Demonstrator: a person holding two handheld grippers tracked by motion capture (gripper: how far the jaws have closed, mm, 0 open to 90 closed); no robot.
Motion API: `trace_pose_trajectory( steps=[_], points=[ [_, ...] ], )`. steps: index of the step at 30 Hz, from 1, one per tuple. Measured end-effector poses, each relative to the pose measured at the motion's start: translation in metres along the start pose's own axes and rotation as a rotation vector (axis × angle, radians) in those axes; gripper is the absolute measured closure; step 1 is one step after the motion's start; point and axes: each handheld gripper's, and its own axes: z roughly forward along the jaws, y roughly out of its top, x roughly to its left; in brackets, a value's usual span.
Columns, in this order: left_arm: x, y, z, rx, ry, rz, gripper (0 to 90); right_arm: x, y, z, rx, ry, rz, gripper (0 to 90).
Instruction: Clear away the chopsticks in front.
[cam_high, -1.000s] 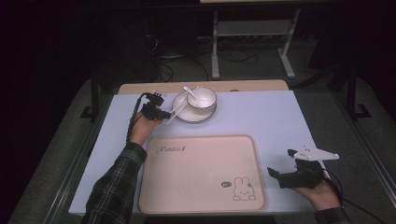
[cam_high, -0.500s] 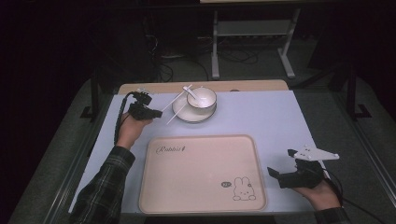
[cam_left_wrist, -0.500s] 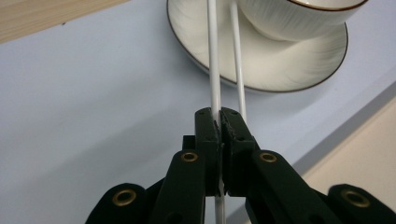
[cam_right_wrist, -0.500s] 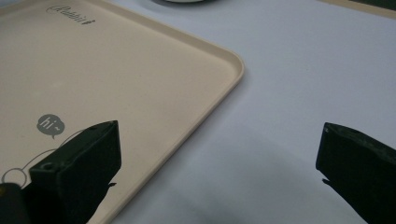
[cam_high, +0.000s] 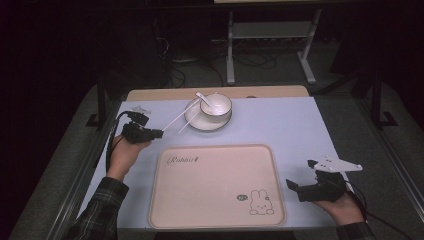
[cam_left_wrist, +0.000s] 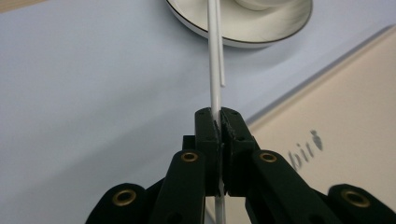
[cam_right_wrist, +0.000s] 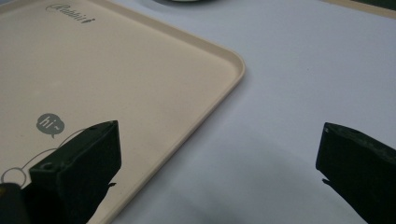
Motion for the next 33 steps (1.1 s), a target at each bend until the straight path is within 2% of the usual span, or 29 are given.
trace_pose_trajectory(
  steps=[6,8,11,18,26,30,33],
  points=[
    [-0.016,-0.022,-0.018,-0.024,-0.014,0.021,86.6,0.001,0.000,0.000,-0.001,-0.001,-0.002,0.0],
    [-0.019,-0.024,-0.020,-0.030,-0.016,0.022,86.6,0.001,0.000,0.000,0.000,-0.002,-0.004,0.0],
    [-0.031,-0.032,-0.024,-0.035,-0.011,0.037,86.5,0.001,0.001,0.000,0.002,-0.004,-0.004,0.0],
    [-0.056,-0.052,-0.032,-0.048,-0.038,0.050,86.6,0.001,0.001,0.000,0.002,-0.005,-0.006,0.0],
    [-0.081,-0.077,-0.033,-0.031,-0.050,0.063,86.5,0.002,0.001,0.000,0.002,-0.003,-0.013,0.0],
    [-0.093,-0.090,-0.032,-0.015,-0.079,0.059,86.5,0.002,0.001,0.000,0.003,-0.006,-0.012,0.0],
    [-0.098,-0.094,-0.029,-0.001,-0.090,0.063,86.5,0.002,0.001,0.000,-0.001,-0.005,-0.014,0.0]
  ],
)
